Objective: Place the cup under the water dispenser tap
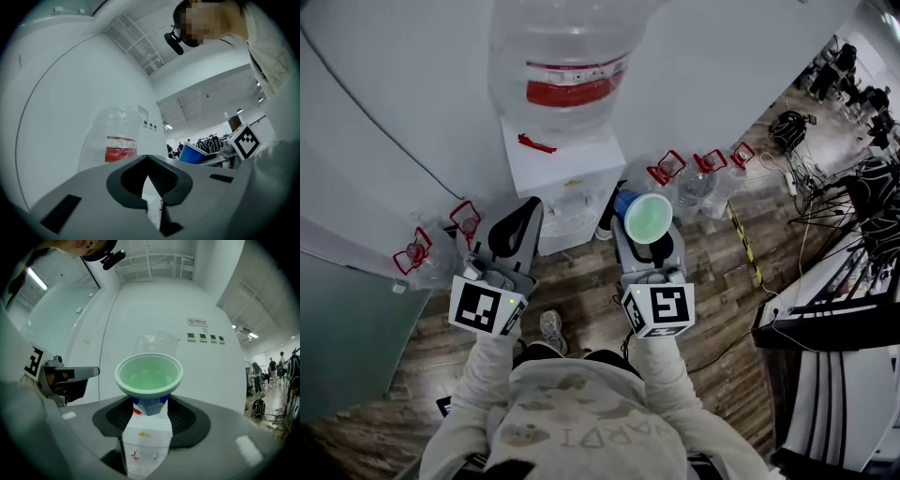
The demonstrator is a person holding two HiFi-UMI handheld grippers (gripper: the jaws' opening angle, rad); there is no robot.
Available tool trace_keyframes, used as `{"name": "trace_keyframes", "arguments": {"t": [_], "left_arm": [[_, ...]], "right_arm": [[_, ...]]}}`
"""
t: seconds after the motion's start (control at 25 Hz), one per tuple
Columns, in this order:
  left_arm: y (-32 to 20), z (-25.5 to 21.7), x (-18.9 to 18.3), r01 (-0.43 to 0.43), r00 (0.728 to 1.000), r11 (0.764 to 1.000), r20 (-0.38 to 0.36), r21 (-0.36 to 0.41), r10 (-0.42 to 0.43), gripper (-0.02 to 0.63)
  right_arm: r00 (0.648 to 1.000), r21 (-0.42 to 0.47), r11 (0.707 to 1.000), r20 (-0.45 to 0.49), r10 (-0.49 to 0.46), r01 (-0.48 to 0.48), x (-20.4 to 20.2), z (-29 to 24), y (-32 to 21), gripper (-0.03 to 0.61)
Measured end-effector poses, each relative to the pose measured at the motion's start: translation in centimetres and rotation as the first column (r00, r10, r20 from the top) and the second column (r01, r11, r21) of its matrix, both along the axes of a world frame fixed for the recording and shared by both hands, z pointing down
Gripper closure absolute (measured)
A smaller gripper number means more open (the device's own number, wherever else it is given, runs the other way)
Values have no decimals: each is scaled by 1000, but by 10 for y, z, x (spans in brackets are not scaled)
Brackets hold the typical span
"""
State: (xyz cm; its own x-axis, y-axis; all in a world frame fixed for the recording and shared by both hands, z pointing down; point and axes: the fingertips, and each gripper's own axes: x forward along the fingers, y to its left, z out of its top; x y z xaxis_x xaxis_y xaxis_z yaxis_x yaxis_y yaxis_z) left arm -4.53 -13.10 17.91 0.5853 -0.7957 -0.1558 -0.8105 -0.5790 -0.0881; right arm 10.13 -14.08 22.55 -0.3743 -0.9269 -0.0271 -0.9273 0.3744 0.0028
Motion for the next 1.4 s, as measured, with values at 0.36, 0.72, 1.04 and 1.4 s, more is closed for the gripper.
{"name": "trace_keyframes", "arguments": {"t": [0.36,0.72,1.04,1.4], "left_arm": [[-54,33,-17,-53,999,997,1,-50,53,607],[-71,79,-23,-83,997,991,-12,-107,83,609],[-74,118,-26,-78,997,977,-21,-200,75,609],[-72,161,-34,-81,997,965,-14,-251,80,609]], "right_arm": [[999,-79,996,-15,34,-35,-21,41,-49,342],[999,-168,985,-35,27,-32,-39,105,-63,342],[999,-239,970,-27,32,-38,-44,160,-69,342],[998,-325,944,-52,36,-51,-49,229,-74,344]]}}
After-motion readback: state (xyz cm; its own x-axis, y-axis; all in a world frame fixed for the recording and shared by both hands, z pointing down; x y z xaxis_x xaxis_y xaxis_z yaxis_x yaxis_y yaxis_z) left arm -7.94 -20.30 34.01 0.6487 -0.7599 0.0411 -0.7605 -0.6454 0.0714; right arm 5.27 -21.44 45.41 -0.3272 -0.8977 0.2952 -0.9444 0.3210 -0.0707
